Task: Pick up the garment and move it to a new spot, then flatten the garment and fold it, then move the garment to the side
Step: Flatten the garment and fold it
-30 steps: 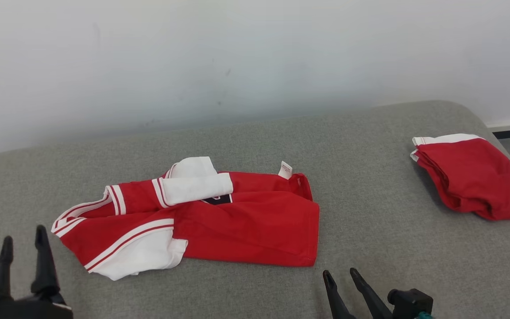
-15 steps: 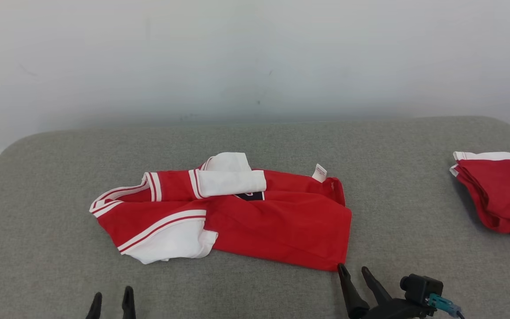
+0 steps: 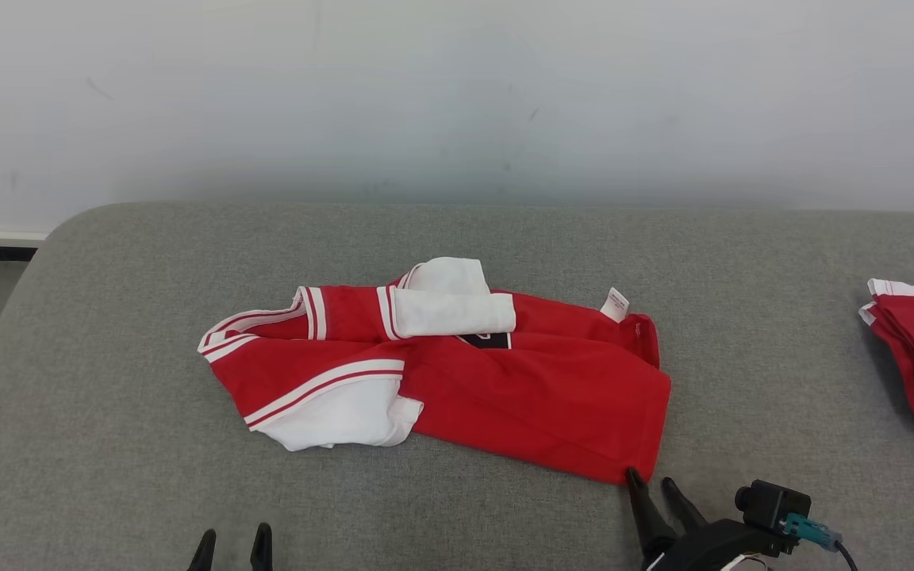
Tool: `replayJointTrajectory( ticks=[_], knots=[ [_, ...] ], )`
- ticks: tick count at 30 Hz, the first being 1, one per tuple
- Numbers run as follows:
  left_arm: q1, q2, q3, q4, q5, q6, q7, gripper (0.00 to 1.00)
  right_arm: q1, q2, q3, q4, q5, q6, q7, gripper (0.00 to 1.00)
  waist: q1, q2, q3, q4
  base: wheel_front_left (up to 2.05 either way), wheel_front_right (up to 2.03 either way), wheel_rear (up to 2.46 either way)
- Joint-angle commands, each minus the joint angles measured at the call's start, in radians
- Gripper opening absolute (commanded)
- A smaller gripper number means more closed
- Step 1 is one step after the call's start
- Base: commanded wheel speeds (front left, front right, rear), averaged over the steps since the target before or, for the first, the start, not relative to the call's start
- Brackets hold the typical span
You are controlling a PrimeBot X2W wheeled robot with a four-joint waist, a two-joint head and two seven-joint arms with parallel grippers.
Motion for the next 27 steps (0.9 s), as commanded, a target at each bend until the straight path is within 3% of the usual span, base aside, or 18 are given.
replayJointTrajectory(
  ticks=[1,3,4,5,7,8,9,10,19,27],
  knots=[
    [-0.007,-0.003,0.001,0.006,0.007,-0.004,-0.005,1.0,-0.007,-0.005,0.01,0.007,0.015,0.0,-0.001,0.8,0.0,-0.0001,0.005,0.004,0.0,0.0,0.0],
    [-0.007,-0.005,0.001,0.01,0.011,-0.01,-0.005,1.0,-0.017,-0.011,0.02,0.012,0.028,0.0,-0.001,0.65,0.0,-0.0001,0.009,0.006,0.0,0.0,0.0],
    [-0.008,-0.006,0.002,0.012,0.012,-0.01,-0.005,1.0,-0.021,-0.012,0.024,0.014,0.036,0.0,-0.001,0.64,0.0,-0.0001,0.011,0.006,0.0,0.0,0.0],
    [-0.008,-0.008,0.002,0.015,0.013,-0.011,-0.005,1.0,-0.026,-0.014,0.029,0.014,0.043,0.0,-0.001,0.45,0.0,-0.0001,0.016,0.006,0.0,0.0,0.0],
    [-0.01,-0.01,0.006,0.019,0.015,-0.016,-0.005,1.0,-0.03,-0.017,0.045,0.017,0.055,0.0,-0.001,0.23,0.0,-0.0001,0.021,0.004,0.0,0.0,0.0],
    [-0.011,-0.01,0.008,0.022,0.016,-0.018,-0.005,1.0,-0.034,-0.019,0.052,0.018,0.059,0.0,-0.001,0.15,0.0,-0.0001,0.024,0.003,0.0,0.0,0.0],
    [-0.011,-0.01,0.008,0.022,0.016,-0.018,-0.005,1.0,-0.034,-0.019,0.052,0.018,0.059,0.0,-0.001,0.15,0.0,-0.0001,0.024,0.003,0.0,0.0,0.0],
    [-0.011,-0.012,0.009,0.025,0.017,-0.019,-0.005,1.0,-0.039,-0.021,0.057,0.017,0.063,0.0,-0.001,0.0,0.0,-0.0001,0.026,0.001,0.0,0.0,0.0],
    [-0.022,-0.026,0.032,0.037,0.028,-0.028,-0.005,1.0,-0.058,-0.055,0.107,-0.004,0.072,0.0,-0.001,0.0,0.0,-0.0001,0.029,-0.019,0.0,0.0,0.0],
    [0.006,-0.044,0.054,0.031,0.025,-0.037,-0.005,1.0,-0.004,-0.156,0.045,-0.122,0.017,0.0,-0.001,0.0,0.0,-0.0001,0.024,-0.087,0.0,0.0,0.0]
  ],
)
